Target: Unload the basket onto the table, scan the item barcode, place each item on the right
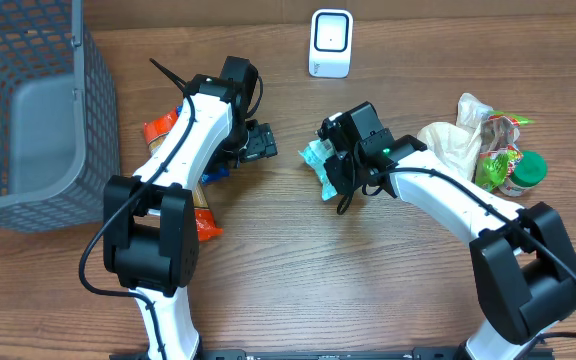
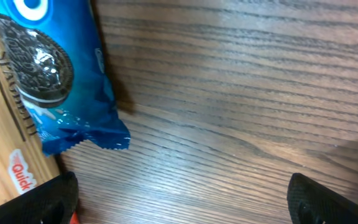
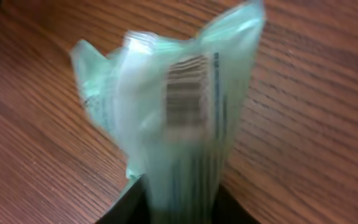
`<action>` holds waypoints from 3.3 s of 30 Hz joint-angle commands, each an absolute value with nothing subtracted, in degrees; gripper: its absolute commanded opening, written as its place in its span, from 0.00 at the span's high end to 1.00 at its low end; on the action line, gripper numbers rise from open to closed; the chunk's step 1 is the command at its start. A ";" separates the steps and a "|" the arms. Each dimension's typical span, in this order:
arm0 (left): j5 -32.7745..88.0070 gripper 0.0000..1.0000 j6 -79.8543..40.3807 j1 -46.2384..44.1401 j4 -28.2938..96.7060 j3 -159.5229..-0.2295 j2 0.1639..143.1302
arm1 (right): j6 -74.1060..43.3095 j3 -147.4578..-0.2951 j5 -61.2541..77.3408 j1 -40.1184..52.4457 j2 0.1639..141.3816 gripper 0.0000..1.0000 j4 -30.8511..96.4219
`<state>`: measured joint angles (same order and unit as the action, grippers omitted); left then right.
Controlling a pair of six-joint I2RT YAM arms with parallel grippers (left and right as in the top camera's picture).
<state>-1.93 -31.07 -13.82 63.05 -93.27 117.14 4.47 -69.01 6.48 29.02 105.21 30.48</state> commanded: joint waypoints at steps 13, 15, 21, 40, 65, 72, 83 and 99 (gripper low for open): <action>4.51 0.28 -28.56 -13.93 61.01 -93.91 117.23 | 2.00 -71.16 29.87 23.92 104.03 0.29 35.33; 7.03 0.43 -26.85 -14.11 60.12 -93.91 117.23 | 0.71 -72.49 33.34 20.69 103.88 0.33 37.19; 10.28 0.53 -22.39 -16.40 55.99 -93.91 117.23 | -12.88 -73.34 35.73 10.63 103.90 0.34 38.33; 4.08 0.77 -24.12 -21.34 46.13 -93.91 118.10 | -37.41 -61.39 35.35 11.09 104.92 0.44 30.22; 10.37 0.96 -40.36 -27.62 49.82 -93.86 123.48 | -11.66 -61.56 27.29 11.94 112.77 0.76 20.99; 10.39 0.96 -40.75 -28.12 49.45 -93.84 123.94 | -9.52 -61.58 30.35 14.96 112.97 0.76 21.15; 13.41 0.96 -41.34 -28.18 50.24 -93.84 126.65 | -9.58 -61.73 35.27 16.05 112.95 0.86 21.30; 14.85 0.96 -41.36 -28.16 50.68 -93.84 126.65 | -12.03 -65.45 46.15 16.62 106.61 0.93 24.12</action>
